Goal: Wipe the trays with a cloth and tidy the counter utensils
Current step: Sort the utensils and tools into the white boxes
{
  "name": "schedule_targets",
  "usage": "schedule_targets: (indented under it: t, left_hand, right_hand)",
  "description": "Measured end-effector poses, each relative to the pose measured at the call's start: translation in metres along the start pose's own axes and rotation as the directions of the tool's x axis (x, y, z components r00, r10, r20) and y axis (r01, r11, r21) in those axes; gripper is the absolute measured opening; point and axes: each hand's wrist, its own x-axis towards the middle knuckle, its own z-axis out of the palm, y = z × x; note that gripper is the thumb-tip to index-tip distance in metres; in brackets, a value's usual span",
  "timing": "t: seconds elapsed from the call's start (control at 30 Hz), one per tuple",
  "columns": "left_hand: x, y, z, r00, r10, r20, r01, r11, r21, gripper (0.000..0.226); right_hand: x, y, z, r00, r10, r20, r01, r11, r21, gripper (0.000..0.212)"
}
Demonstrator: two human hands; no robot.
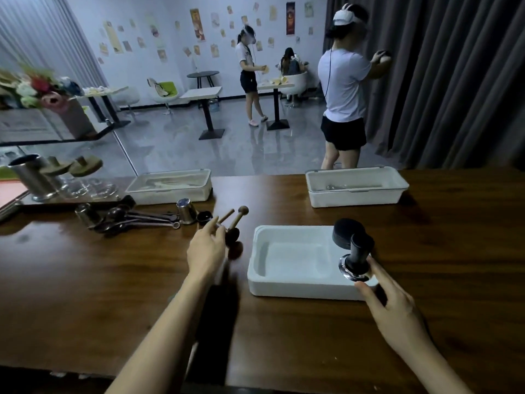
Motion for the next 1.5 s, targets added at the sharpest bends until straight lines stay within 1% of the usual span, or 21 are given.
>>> schedule_targets:
  t: [0.1, 0.23, 0.3, 0.4, 0.47, 0.6, 0.73, 0.8, 0.93, 1.03, 1.13, 1.2, 1.3, 1.4, 1.5]
  left_hand:
    - [0.024, -0.008, 0.003, 0.995, -0.043, 0.093, 0.04, 0.998, 0.038, 0.046]
    - [0.043, -0.016, 0.008, 0.992, -0.023, 0.127, 0.019, 0.999, 0.027, 0.047]
    - [0.047, -0.018, 0.009, 0.992, -0.011, 0.129, 0.011, 1.0, 0.005, 0.043]
    - [0.049, -0.018, 0.008, 0.985, -0.014, 0.172, 0.014, 1.0, 0.004, 0.033]
    - [0.051, -0.021, 0.009, 0.981, -0.02, 0.191, 0.023, 1.0, -0.014, 0.031]
    - [0.052, -0.024, 0.012, 0.981, -0.036, 0.191, 0.048, 0.997, -0.062, 0.032]
    - [0.049, -0.024, 0.014, 0.978, -0.007, 0.206, 0.038, 0.989, -0.146, 0.027]
    - [0.046, -0.024, 0.014, 0.977, 0.003, 0.212, 0.027, 0.99, -0.141, 0.027]
    - [0.044, -0.027, 0.008, 0.981, -0.016, 0.195, 0.036, 0.994, -0.101, 0.024]
    - [0.045, -0.035, 0.002, 0.974, -0.037, 0.225, 0.056, 0.995, -0.078, 0.021]
    - [0.041, -0.042, -0.008, 0.971, -0.011, 0.241, 0.027, 0.998, -0.06, 0.02]
    - [0.041, -0.045, -0.018, 0.979, 0.007, 0.202, 0.004, 0.999, -0.052, 0.019]
    - [0.049, -0.052, -0.033, 0.997, 0.052, 0.05, -0.051, 0.999, -0.018, 0.02]
    - [0.063, -0.059, -0.041, 0.994, 0.06, -0.089, -0.062, 0.998, -0.022, 0.034]
    - [0.078, -0.059, -0.044, 0.988, 0.049, -0.146, -0.059, 0.996, -0.067, 0.048]
  right_hand:
    - [-0.002, -0.006, -0.002, 0.999, 0.033, 0.0, -0.033, 0.999, -0.008, 0.061]
    - [-0.003, -0.013, -0.003, 0.996, 0.083, -0.019, -0.083, 0.997, -0.004, 0.06]
    - [-0.004, -0.018, -0.003, 0.995, 0.099, -0.032, -0.099, 0.995, 0.002, 0.058]
    - [-0.006, -0.027, -0.002, 0.994, 0.094, -0.049, -0.093, 0.995, 0.021, 0.052]
    - [-0.007, -0.031, -0.002, 0.994, 0.102, -0.049, -0.101, 0.995, 0.02, 0.052]
    - [-0.008, -0.033, 0.0, 0.993, 0.109, -0.055, -0.108, 0.994, 0.03, 0.052]
    - [-0.007, -0.03, 0.001, 0.993, 0.108, -0.053, -0.106, 0.994, 0.035, 0.056]
    - [-0.006, -0.026, 0.001, 0.994, 0.103, -0.046, -0.101, 0.994, 0.039, 0.059]
    - [-0.005, -0.021, 0.0, 0.996, 0.088, -0.034, -0.086, 0.994, 0.064, 0.055]
    - [-0.004, -0.018, -0.001, 0.995, 0.092, -0.021, -0.091, 0.994, 0.061, 0.054]
    - [-0.004, -0.014, -0.001, 0.996, 0.092, -0.013, -0.092, 0.995, 0.032, 0.051]
    - [-0.004, -0.013, -0.001, 0.996, 0.094, -0.01, -0.094, 0.996, 0.008, 0.05]
    - [-0.005, -0.02, 0.0, 0.992, 0.122, -0.016, -0.122, 0.993, -0.008, 0.049]
    - [-0.004, -0.023, 0.0, 0.988, 0.148, -0.048, -0.149, 0.988, -0.025, 0.054]
    - [-0.004, -0.008, 0.005, 0.985, 0.128, -0.112, -0.138, 0.987, -0.08, 0.049]
